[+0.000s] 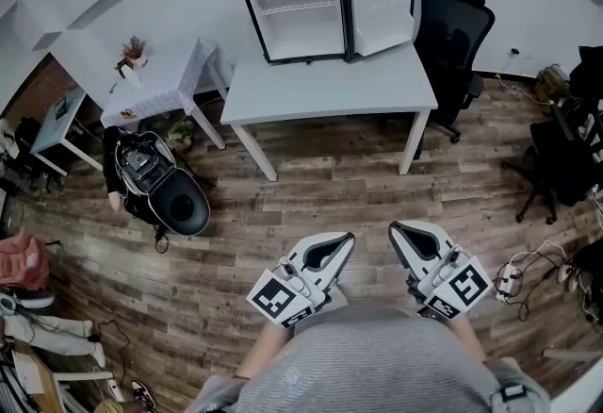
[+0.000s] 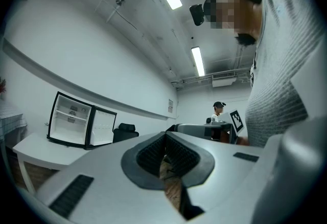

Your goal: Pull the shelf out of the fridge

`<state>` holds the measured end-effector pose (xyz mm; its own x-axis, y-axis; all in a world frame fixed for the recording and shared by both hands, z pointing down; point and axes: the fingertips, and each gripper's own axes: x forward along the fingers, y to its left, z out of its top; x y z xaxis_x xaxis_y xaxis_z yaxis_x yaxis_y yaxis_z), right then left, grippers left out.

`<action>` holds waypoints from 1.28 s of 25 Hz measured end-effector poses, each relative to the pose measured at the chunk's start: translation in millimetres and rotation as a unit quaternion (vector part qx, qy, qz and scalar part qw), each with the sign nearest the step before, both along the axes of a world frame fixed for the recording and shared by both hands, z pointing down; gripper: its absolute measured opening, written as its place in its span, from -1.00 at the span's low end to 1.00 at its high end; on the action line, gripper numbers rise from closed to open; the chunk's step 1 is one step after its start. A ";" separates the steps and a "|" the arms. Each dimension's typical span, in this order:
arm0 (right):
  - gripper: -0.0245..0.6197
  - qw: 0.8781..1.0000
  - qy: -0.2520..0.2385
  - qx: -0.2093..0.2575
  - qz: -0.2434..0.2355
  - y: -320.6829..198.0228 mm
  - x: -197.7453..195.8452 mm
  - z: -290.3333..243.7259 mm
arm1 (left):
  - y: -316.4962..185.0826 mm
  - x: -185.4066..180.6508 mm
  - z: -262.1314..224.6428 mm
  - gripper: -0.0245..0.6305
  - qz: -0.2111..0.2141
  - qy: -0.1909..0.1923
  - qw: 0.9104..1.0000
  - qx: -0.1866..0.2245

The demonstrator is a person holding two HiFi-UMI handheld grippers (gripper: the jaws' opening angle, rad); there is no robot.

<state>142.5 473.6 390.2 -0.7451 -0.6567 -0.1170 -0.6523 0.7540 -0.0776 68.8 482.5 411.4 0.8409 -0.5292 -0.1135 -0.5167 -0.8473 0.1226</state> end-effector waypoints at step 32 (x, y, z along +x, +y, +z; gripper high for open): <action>-0.89 1.000 -0.003 0.010 0.026 -258.0 -92.5 -23.2 | -253.4 -102.4 -20.9 -0.89 0.010 -0.013 1.000 0.013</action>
<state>50.0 215.6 367.1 -0.7098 -0.6914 -0.1347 -0.6896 0.7211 -0.0673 -33.6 229.1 390.5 0.8546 -0.5086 -0.1053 -0.5015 -0.8607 0.0871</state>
